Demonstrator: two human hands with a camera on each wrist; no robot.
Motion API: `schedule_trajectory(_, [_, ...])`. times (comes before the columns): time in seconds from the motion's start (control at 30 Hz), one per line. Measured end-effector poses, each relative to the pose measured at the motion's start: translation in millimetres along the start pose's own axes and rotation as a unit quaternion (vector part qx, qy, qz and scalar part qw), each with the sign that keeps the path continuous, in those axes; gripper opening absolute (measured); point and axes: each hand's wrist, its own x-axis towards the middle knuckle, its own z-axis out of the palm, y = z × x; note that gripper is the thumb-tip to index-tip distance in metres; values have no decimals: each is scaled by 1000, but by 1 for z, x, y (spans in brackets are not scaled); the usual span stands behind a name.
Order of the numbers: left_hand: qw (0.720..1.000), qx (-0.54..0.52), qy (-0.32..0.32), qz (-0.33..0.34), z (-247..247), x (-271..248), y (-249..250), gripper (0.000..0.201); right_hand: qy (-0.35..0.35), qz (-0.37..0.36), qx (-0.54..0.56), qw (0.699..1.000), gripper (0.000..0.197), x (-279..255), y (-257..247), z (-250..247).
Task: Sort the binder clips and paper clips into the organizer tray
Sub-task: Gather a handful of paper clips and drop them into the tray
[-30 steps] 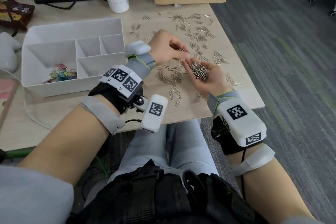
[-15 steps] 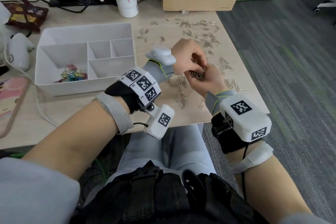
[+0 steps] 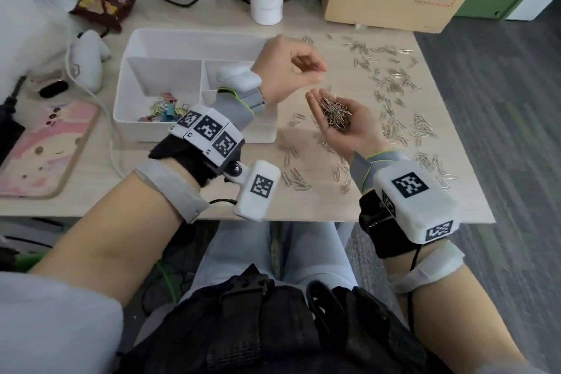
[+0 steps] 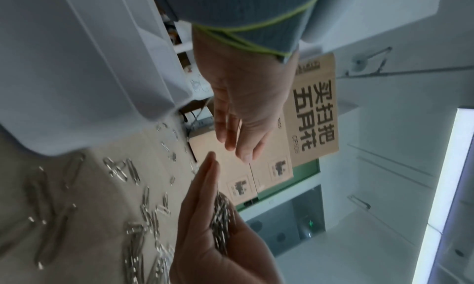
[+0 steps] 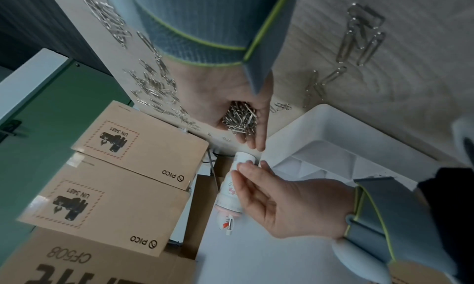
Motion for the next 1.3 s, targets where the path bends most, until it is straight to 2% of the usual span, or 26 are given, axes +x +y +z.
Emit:
schedule_trajectory(0.13, [991, -26, 119, -55, -31, -14, -22, 24, -13, 24, -6, 1000, 32, -3, 18, 17])
schedule_trajectory(0.23, [978, -14, 190, -82, -51, -25, -35, 19, -30, 51, -30, 998, 32, -7, 35, 31])
schedule_trajectory(0.33, [969, -2, 228, -98, -65, -35, -45, 15, -40, 72, -64, 995, 33, -9, 50, 41])
schedule_trajectory(0.57, [966, 5, 226, -122, -73, -57, -65, 29, -33, 115, -154, 981, 32, 8, 77, 52])
schedule_trajectory(0.77, [972, 4, 204, -114, -71, -63, -68, 23, 14, 119, -254, 960, 40, 10, 82, 66])
schedule_trajectory(1.0, [975, 34, 202, -88, -69, -64, -61, 20, 6, 148, -264, 953, 55, 1, 78, 70])
schedule_trajectory(1.13, [973, 70, 199, -96, -68, -64, -62, 20, 6, 133, -267, 955, 63, -8, 74, 73])
schedule_trajectory(1.3, [970, 102, 195, -105, -66, -65, -59, 19, -14, 110, -287, 952, 58, -12, 70, 70])
